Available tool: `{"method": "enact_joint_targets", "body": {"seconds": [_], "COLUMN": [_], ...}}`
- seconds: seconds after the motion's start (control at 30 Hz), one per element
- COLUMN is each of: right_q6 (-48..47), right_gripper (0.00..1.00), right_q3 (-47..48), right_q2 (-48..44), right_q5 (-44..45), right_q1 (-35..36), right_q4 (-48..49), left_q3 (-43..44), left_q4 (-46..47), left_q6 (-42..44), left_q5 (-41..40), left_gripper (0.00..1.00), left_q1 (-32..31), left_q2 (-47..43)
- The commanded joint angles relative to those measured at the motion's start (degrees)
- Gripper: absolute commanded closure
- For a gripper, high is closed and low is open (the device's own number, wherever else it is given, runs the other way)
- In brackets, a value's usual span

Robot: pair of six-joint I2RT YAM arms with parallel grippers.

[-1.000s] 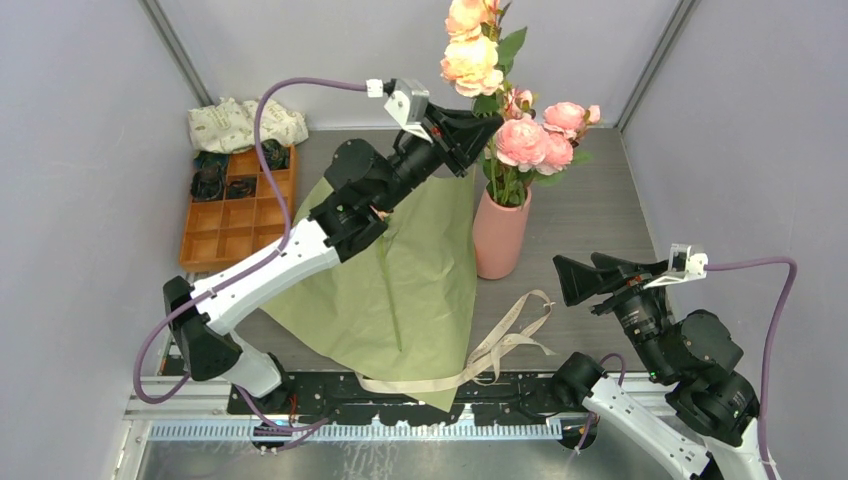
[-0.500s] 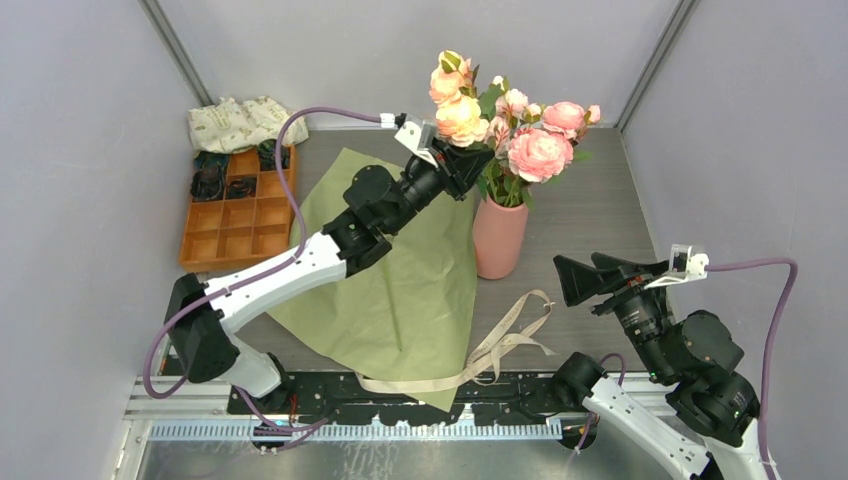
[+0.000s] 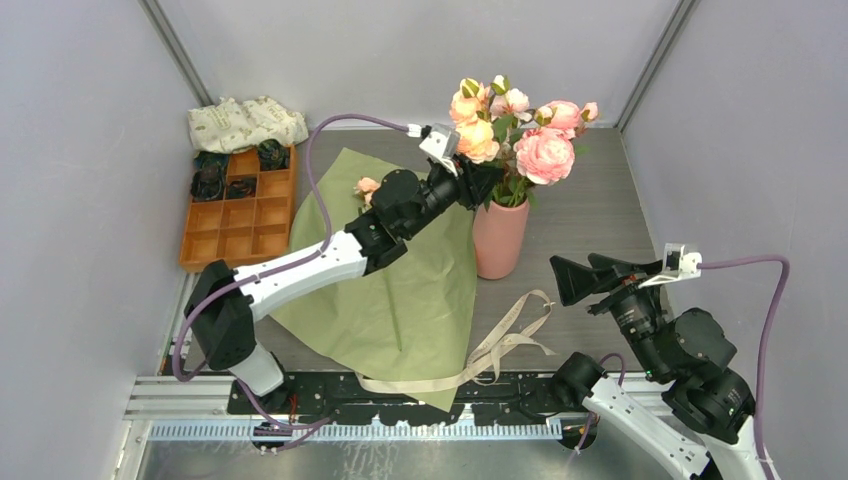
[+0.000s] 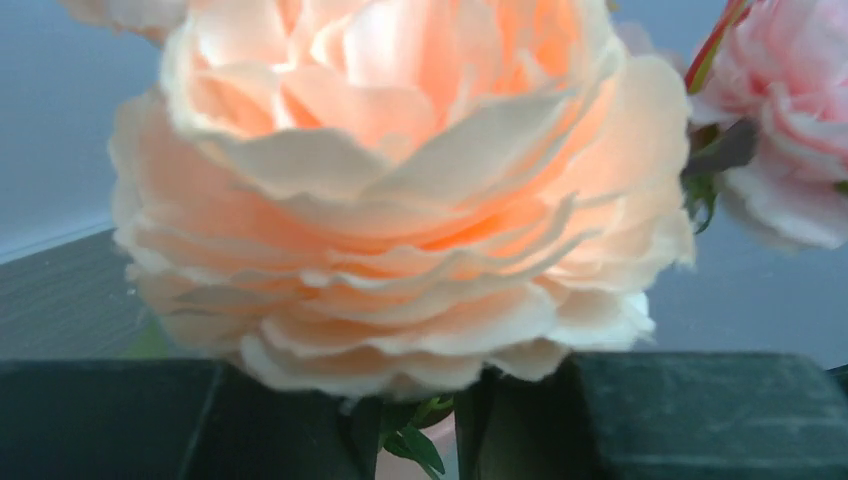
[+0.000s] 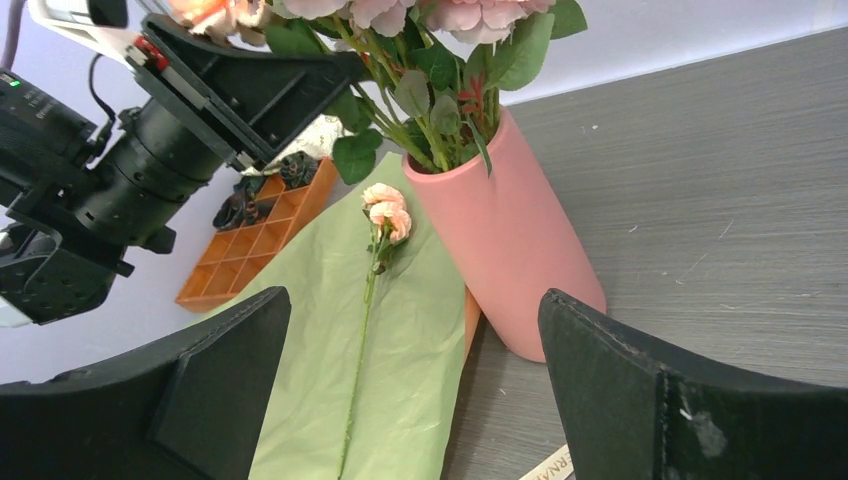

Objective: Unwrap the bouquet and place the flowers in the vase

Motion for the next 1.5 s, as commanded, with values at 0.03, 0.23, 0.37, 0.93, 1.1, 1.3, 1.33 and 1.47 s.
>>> {"method": "enact_joint_targets", "body": {"seconds": [0.03, 0.23, 0.37, 0.93, 1.1, 1.3, 1.33, 1.47], "right_q6": [0.32, 0.62, 0.65, -1.14, -0.36, -0.15, -1.78, -8.79], "right_gripper": [0.01, 0.01, 0.00, 0.01, 0.00, 0.01, 0.01, 0.01], "right_q3": [-0.15, -0.17, -0.08, 3.48, 6.37, 12.14, 13.12, 23.41], "right_q2": [1.56, 2.99, 4.45, 15.00, 23.72, 36.06, 38.37, 52.18], "right_q5": [0.69, 0.73, 0.13, -5.49, -14.70, -19.54, -16.00, 0.16], "right_q1": [-0.08, -0.09, -0.16, -0.11, -0.05, 7.51, 11.80, 31.46], "right_q4": [2.96, 3.36, 3.97, 7.10, 11.75, 16.33, 16.28, 13.34], "left_q3": [-2.42, -6.22, -7.60, -15.87, -15.66, -14.89, -14.37, -11.87], "left_q4": [1.79, -0.31, -4.20, -24.47, -36.68, -48.83, -50.63, -56.17], "left_q6": [-1.26, -0.67, 0.87, 4.10, 5.64, 5.15, 4.95, 3.96], "left_q5": [-1.68, -2.61, -4.16, -18.12, -28.69, -37.00, -38.17, -41.91], "left_gripper": [0.61, 0.46, 0.41, 0.40, 0.40, 0.40, 0.40, 0.40], "left_q1": [-0.10, -0.10, -0.09, -1.15, -1.15, -1.16, -1.12, -1.14], "left_q2": [-1.57, -4.73, -7.70, -32.37, -44.39, -56.55, -57.72, -60.46]}}
